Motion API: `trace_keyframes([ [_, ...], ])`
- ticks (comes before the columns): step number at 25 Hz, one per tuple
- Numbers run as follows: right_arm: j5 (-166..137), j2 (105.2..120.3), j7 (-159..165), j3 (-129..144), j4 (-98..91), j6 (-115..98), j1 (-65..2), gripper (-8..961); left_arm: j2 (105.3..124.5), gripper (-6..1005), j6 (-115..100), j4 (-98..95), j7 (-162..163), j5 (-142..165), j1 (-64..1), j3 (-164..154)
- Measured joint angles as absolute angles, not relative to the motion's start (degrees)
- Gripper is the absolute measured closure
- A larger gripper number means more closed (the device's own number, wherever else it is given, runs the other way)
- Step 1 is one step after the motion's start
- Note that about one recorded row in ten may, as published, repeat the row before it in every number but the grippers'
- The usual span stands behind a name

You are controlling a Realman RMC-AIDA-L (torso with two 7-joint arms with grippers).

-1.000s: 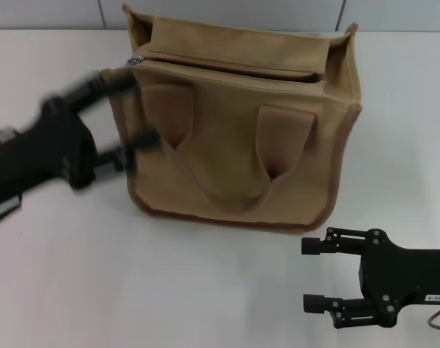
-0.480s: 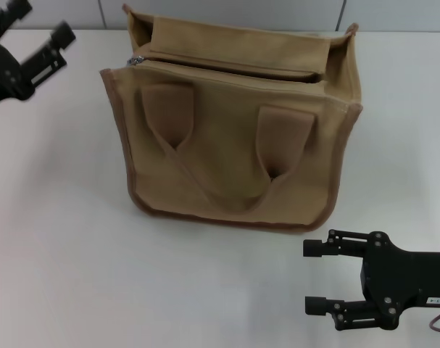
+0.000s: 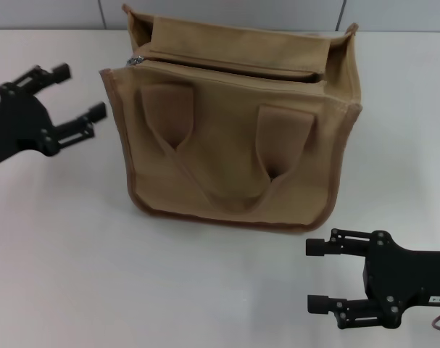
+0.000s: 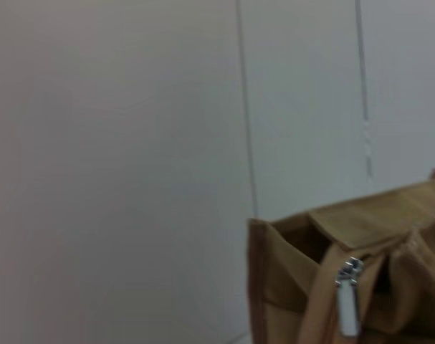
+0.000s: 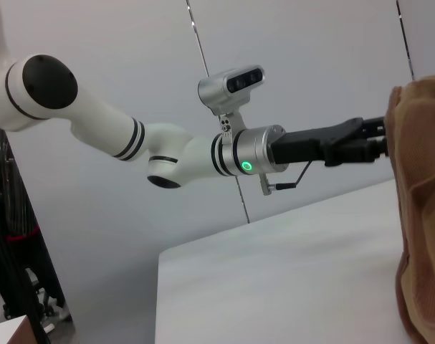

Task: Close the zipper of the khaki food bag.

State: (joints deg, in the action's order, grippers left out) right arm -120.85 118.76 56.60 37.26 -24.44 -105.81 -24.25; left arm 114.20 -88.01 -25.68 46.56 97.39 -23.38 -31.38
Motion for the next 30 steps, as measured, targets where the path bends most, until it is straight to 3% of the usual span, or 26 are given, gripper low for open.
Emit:
trace_keyframes([
  [13,-120.8,118.64,56.7,36.7,-24.3,-106.6,-24.2,179,118.2,170,-80.7,-25.5,38.3,97.5,-26.9,-28.9],
  [30,-120.7,118.57,56.8,35.2,-24.4,-107.1,-24.1,181,118.55,256,-83.8,-24.1,28.9,93.9,-26.3,-28.0],
])
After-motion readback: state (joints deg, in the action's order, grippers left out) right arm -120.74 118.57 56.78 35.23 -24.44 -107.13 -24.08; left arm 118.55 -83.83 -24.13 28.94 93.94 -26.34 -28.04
